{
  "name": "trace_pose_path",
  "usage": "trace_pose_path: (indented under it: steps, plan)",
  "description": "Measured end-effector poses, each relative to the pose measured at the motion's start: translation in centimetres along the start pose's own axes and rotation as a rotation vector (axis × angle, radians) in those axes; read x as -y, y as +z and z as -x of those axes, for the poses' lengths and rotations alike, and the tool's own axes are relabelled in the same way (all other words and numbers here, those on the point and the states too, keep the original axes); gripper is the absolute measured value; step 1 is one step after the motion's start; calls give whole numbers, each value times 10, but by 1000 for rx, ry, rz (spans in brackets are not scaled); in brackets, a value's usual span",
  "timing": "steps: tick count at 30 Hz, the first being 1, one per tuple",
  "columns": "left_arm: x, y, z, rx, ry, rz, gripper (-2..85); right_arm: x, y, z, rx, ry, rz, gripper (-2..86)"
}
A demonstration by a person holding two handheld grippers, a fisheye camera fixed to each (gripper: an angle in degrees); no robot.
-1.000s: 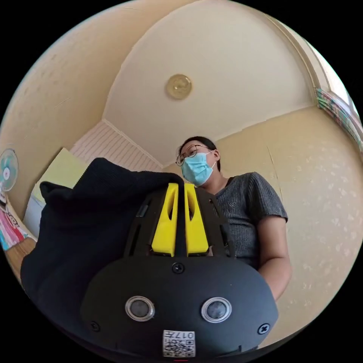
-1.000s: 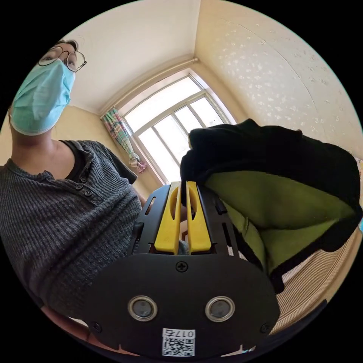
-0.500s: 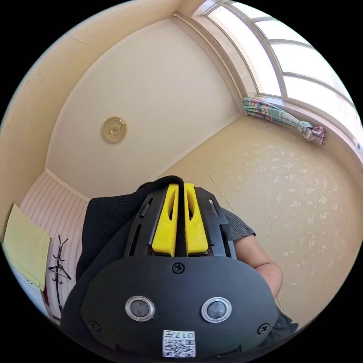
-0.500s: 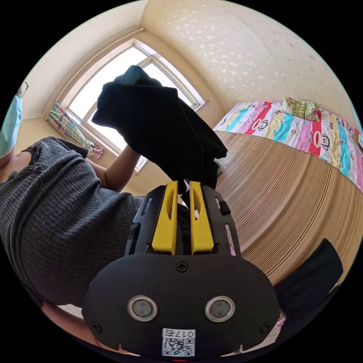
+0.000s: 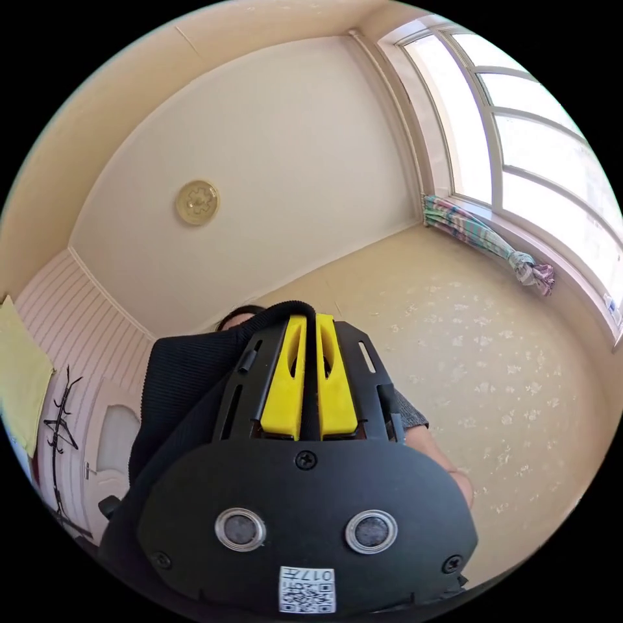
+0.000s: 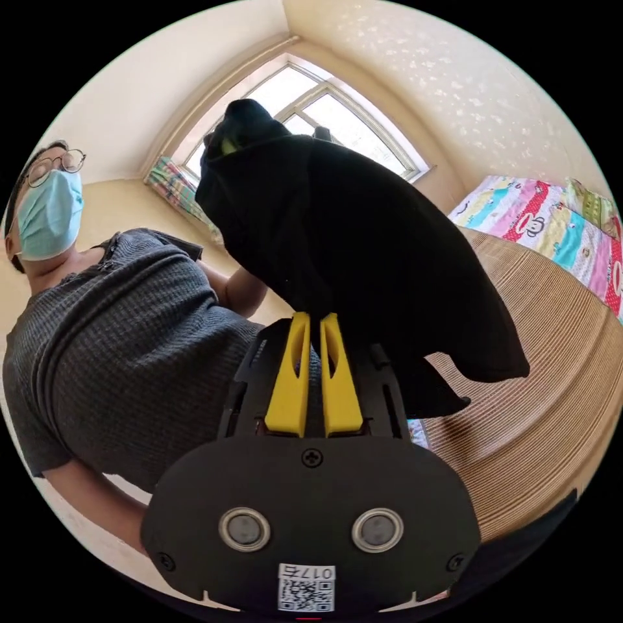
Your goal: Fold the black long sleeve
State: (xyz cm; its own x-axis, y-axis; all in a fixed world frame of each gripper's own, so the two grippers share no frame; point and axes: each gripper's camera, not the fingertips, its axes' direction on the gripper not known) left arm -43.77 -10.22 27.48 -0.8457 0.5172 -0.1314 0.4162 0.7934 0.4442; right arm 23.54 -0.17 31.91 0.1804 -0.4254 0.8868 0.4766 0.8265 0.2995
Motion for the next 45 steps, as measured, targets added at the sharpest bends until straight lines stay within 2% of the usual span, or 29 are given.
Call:
trace_pose_path:
  steps: [5,8,12,16,20,22,25,30,33,36,39,44,45]
  plan:
    - [-9,13,-10,330,-156,151,-1,-11,-61,41,-479,184,-172,35]
    - [-26,25,7,552,-403,306,0,-25,-104,84,-712,280,-387,32]
    - [-52,47,22,861,-569,505,1,-34,-126,143,-790,297,-593,30]
    - [-78,73,42,1182,-665,715,1,-28,-116,198,-890,279,-678,29]
    - [-112,107,77,1444,-722,1002,3,-23,-93,271,-1047,141,-783,28]
    - [-129,138,102,1455,-664,1085,5,-22,-81,305,-1102,51,-832,27]
    - [-137,183,119,1424,-503,1088,10,-26,-65,360,-1231,-27,-983,27]
    - [-144,238,138,1416,-337,1001,38,-44,-37,444,-1463,-253,-1247,26]
    - [-163,260,162,1404,-345,991,83,-44,-25,478,-1596,-288,-1350,27]
    - [-191,278,192,1352,-422,1063,142,-40,-22,503,-1680,-244,-1431,27]
    - [-213,296,212,1323,-449,1087,157,-38,-22,518,-1698,-213,-1496,27]
    - [-220,333,219,1354,-358,1091,134,-32,-21,533,-1711,-166,-1555,27]
    - [-215,343,210,1336,-293,1073,52,-28,-19,534,-1755,-160,-1547,28]
